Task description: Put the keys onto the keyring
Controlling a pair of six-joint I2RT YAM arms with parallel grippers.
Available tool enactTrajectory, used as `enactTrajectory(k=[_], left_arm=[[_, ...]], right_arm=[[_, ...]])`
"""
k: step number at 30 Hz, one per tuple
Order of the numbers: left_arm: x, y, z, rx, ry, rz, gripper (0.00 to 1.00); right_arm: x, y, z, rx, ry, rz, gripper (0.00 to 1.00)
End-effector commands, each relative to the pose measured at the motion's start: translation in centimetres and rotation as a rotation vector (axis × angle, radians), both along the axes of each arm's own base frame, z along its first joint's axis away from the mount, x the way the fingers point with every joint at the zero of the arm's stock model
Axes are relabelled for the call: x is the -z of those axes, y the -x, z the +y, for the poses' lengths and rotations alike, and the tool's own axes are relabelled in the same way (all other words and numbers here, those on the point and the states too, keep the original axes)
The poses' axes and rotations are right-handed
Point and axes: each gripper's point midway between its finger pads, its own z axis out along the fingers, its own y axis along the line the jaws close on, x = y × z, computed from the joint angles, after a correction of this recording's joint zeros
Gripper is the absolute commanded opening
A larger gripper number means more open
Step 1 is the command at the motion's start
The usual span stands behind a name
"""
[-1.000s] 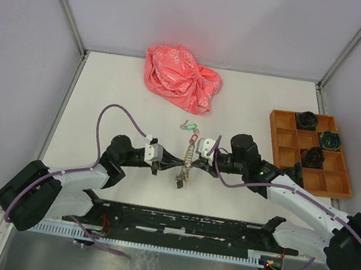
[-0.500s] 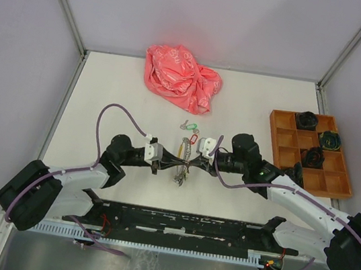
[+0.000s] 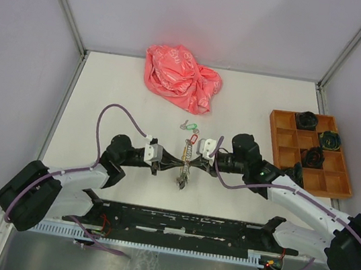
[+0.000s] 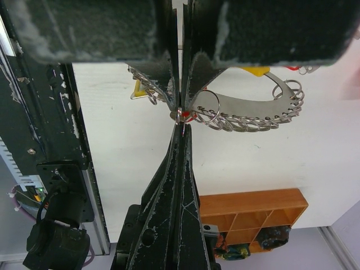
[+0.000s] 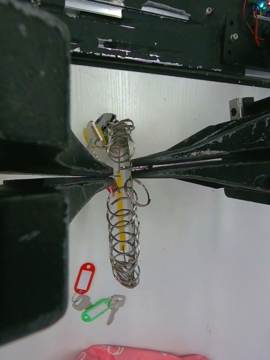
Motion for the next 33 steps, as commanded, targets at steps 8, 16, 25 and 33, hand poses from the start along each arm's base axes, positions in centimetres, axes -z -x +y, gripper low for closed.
enactTrajectory(k=[8,16,25,33], left_arm=[[-3.5,0.0,-0.3,0.024,0.068,-0.119,0.03],[-3.6,0.4,-0.5,0.054,0.071,-0.116,0.03],[-3.7,0.3,-0.6,0.057,0.073,-0.111,0.03],[-3.5,0.2,-0.7,0.056,0.071,-0.106,0.03]], right_arm=[[-1.5,0.5,-0.2,-0.033,-0.009,-0.049,0.01],[-1.9,0.1,0.1,-0.018,-0.029,-0.060,0.01],[-1.7,0.6,0.4,-0.056,-0.022,-0.040,0.01],[-2.2,0.6,0.5,-0.062,-0.040,-0.052,0.01]])
